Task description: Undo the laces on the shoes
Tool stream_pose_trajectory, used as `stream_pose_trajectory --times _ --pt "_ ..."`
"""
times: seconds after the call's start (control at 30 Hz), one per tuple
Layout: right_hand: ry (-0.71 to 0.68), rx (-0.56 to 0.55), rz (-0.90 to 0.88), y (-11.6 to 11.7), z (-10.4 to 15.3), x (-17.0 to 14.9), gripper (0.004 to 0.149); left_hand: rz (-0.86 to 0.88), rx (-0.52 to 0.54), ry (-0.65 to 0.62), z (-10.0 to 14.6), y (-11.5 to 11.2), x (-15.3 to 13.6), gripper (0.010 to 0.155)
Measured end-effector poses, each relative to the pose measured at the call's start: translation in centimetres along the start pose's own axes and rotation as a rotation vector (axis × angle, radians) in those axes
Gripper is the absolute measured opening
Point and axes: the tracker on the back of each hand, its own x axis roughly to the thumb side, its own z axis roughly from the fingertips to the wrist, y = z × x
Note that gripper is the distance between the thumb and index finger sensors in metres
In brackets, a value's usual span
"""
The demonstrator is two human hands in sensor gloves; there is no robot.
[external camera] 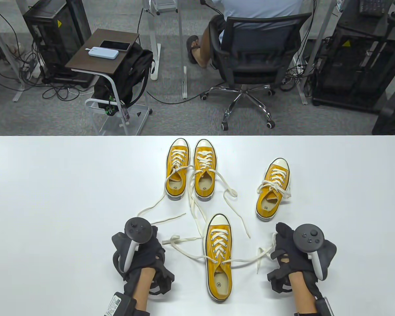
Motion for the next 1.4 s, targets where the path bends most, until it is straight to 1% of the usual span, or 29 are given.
stream_pose_trajectory --times 0.07,0.17,0.23,0.27,0.3,0.33,0.4,0.47,0.5,0.53,0.63,0.7,0.77,0.8,0.83,0.87,0.97,1.0,1.03,1.07,1.13,1.17,1.23,1.3,1.4 --pt "0.010 -0.018 -0.011 -0.4 -0.1 -0.3 0.048 0.082 -0.018 0.016 0.0 0.4 -0.6 0.056" --pt "0.006 -0.041 -0.037 -1.2 0.2 -0.2 0.047 0.213 -0.042 -0.005 -0.3 0.5 -1.2 0.056" --pt "-0.060 -0.054 -0.056 -1.9 0.8 0.7 0.047 0.251 -0.068 0.004 -0.3 0.4 -1.4 0.056" --pt "-0.111 -0.044 -0.077 -2.1 1.2 1.3 0.047 0.242 -0.072 0.006 -0.3 0.3 -1.3 0.057" --pt "-0.160 -0.009 -0.086 -2.3 1.8 2.5 0.046 0.226 -0.072 0.003 -0.3 0.3 -1.3 0.057" --pt "-0.195 0.021 -0.080 -2.4 2.2 3.3 0.045 0.222 -0.068 0.000 -0.3 0.3 -1.2 0.057" --pt "-0.320 0.100 -0.043 -2.2 3.8 6.0 0.045 0.214 -0.068 -0.005 -0.3 0.3 -1.0 0.057" --pt "-0.435 0.168 0.043 -1.2 6.0 8.4 0.044 0.210 -0.067 -0.012 -0.2 0.4 -0.9 0.058" --pt "-0.473 0.194 0.086 -0.8 6.8 9.0 0.045 0.208 -0.066 -0.015 -0.2 0.4 -0.8 0.058" --pt "-0.534 0.248 0.178 0.2 8.1 9.9 0.046 0.208 -0.065 -0.019 -0.1 0.4 -0.8 0.058" --pt "-0.614 0.389 0.382 2.5 10.7 10.9 0.048 0.210 -0.071 -0.021 -0.2 0.3 -0.8 0.058" --pt "-0.635 0.464 0.484 3.7 11.7 11.0 0.051 0.209 -0.075 -0.022 -0.1 0.3 -0.8 0.058" --pt "-0.638 0.511 0.548 4.9 12.1 10.8 0.058 0.209 -0.081 -0.022 -0.1 0.3 -0.7 0.058" --pt "-0.627 0.551 0.602 5.7 12.1 10.6 0.062 0.208 -0.084 -0.023 -0.1 0.3 -0.7 0.059" --pt "-0.626 0.577 0.628 6.0 12.1 10.5 0.064 0.206 -0.086 -0.024 -0.1 0.3 -0.7 0.059" --pt "-0.633 0.591 0.605 6.3 12.3 10.5 0.066 0.202 -0.088 -0.024 -0.1 0.2 -0.6 0.059" --pt "-0.662 0.583 0.690 7.2 13.1 10.5 0.067 0.197 -0.101 -0.023 -0.1 0.2 -0.6 0.059" --pt "-0.674 0.551 0.705 7.5 13.3 10.5 0.065 0.198 -0.102 -0.024 -0.1 0.2 -0.6 0.059" --pt "-0.697 0.490 0.723 7.9 13.5 10.5 0.061 0.199 -0.100 -0.025 -0.1 0.1 -0.5 0.059" --pt "-0.709 0.469 0.743 8.2 13.6 10.5 0.059 0.198 -0.099 -0.026 -0.1 0.1 -0.5 0.060" --pt "-0.721 0.465 0.755 8.7 14.1 10.5 0.052 0.195 -0.100 -0.026 -0.1 0.1 -0.5 0.060" --pt "-0.757 0.404 0.757 8.8 14.4 10.6 0.049 0.197 -0.101 -0.026 -0.1 0.1 -0.5 0.060" --pt "-0.766 0.390 0.772 8.7 14.7 10.6 0.045 0.201 -0.101 -0.026 -0.1 0.1 -0.6 0.060" --pt "-0.778 0.360 0.758 8.6 14.9 10.6 0.043 0.200 -0.099 -0.025 -0.1 0.2 -0.6 0.060" --pt "-0.788 0.291 0.694 7.4 15.1 10.9 0.042 0.204 -0.099 -0.023 -0.1 0.2 -0.6 0.060"
